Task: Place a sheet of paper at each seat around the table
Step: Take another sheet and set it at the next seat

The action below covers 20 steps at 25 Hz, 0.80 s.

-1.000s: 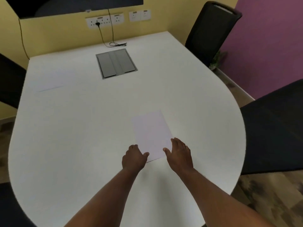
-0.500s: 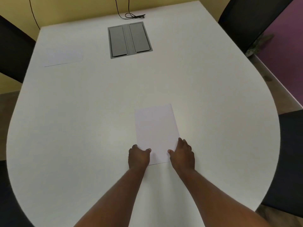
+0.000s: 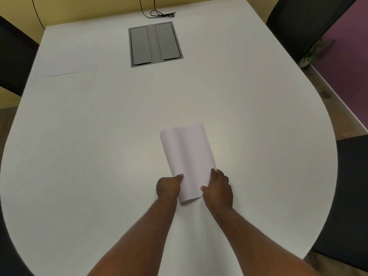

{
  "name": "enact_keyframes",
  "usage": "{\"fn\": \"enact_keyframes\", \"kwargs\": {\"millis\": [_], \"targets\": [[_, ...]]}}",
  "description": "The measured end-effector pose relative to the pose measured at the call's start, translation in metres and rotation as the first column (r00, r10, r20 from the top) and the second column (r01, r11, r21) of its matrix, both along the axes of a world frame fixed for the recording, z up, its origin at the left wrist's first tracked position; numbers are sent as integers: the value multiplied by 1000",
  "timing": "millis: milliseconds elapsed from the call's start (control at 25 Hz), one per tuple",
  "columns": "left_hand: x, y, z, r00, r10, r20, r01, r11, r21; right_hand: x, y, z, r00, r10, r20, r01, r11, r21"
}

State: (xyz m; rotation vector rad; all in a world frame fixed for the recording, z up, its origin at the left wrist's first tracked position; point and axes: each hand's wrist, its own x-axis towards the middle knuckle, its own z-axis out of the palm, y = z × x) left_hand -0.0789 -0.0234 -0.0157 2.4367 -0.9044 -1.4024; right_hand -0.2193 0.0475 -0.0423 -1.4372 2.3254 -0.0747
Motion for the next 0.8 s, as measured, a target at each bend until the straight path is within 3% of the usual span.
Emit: {"fn": "enact_keyframes", "kwargs": {"millis": [160,360,560,800], "targets": [[-9,-4,3,998,8,-70,-12,998,-67,0,0,-1,1000,0,9,0,1000,-4],[-11,-3,5,938,201,-284,-228,972,-64,-3,1,-1,1000,-2,16,2,1000,-18],[-1,-2,5,963,196,-186,-240,936,-258,-5,0,0,1000,-17,23,18,1000,-26],[12,-8,12,973,218,-77,-231,929,-288,-5,-2,1,998,-43,49,45,999,-26]]}}
